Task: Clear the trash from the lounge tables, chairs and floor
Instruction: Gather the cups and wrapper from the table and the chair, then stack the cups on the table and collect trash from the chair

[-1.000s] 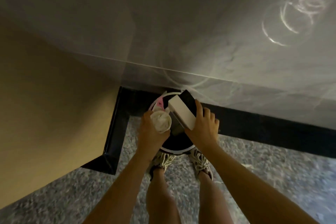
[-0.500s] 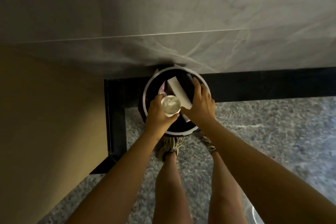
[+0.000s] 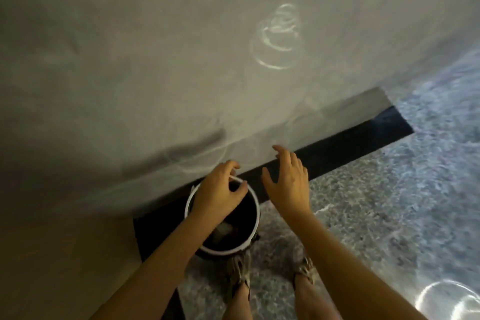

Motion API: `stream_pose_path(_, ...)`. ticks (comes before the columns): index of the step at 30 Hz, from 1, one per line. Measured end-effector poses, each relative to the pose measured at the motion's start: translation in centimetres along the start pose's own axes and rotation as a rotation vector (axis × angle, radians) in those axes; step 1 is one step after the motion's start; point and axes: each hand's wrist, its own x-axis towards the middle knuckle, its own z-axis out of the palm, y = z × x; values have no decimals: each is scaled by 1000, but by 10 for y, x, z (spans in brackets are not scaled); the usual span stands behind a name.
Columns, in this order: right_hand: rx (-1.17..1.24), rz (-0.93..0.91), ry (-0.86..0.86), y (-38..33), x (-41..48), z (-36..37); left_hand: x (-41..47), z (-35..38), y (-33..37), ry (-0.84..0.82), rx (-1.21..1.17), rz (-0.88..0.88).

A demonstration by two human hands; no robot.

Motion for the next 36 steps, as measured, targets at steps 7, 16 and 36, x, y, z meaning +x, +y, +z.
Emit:
stream_pose_path(7,6,32,465,-13,31,-200,49,-60,207,22,58,509)
stream_pose_path(16,-204,243,917,49,-66,-437,10,-31,480,-101,-83,1049)
stream_pose_path(36,-592,899,1338,199,-499,-663,-344,229,781,-690,-384,1596)
